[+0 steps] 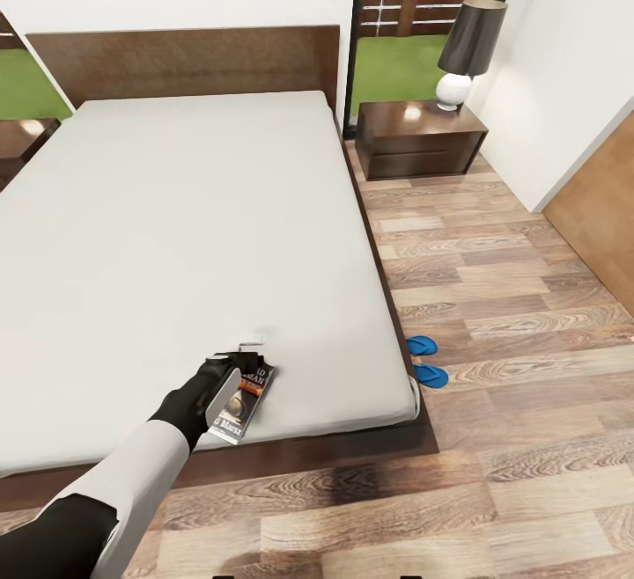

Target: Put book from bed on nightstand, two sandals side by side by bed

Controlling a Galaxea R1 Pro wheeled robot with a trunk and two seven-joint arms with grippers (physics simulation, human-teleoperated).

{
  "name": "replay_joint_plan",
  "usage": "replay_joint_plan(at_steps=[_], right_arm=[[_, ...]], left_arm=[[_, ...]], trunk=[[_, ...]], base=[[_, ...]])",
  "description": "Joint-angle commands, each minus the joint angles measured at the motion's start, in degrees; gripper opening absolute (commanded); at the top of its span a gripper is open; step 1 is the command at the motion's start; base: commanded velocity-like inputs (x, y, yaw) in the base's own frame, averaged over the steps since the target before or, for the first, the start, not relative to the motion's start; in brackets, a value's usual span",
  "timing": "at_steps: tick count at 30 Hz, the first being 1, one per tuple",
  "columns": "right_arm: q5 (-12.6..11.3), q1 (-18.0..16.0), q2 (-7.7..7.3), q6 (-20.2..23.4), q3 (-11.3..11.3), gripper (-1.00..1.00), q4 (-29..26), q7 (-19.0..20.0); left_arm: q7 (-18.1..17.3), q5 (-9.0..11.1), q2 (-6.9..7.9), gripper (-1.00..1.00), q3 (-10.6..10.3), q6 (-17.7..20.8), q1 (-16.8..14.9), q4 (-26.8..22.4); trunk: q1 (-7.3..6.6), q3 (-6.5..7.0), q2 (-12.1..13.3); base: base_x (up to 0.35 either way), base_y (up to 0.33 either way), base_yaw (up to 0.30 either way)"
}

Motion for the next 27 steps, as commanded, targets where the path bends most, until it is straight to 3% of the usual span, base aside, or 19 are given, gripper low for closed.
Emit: replay_joint_plan(at_steps=[1,27], right_arm=[[0.27,-0.03,-0.01,-0.19,0.35,1.00,0.11,0.03],[0.27,-0.03,0.01,-0.21,0.35,1.00,0.15,0.03]], left_arm=[[0.53,0.60,0.05,1.00,-0.32,0.19,-0.02,-0.08],[0.53,0.50,0.04,1.00,-0.26,-0.88,-0.02,-0.07]], trunk=[[0.00,-0.02,-0.02],[0.00,-0.02,-0.02]], base=[[-0.019,0.027,0.000],[-0.016,0.004,0.000]])
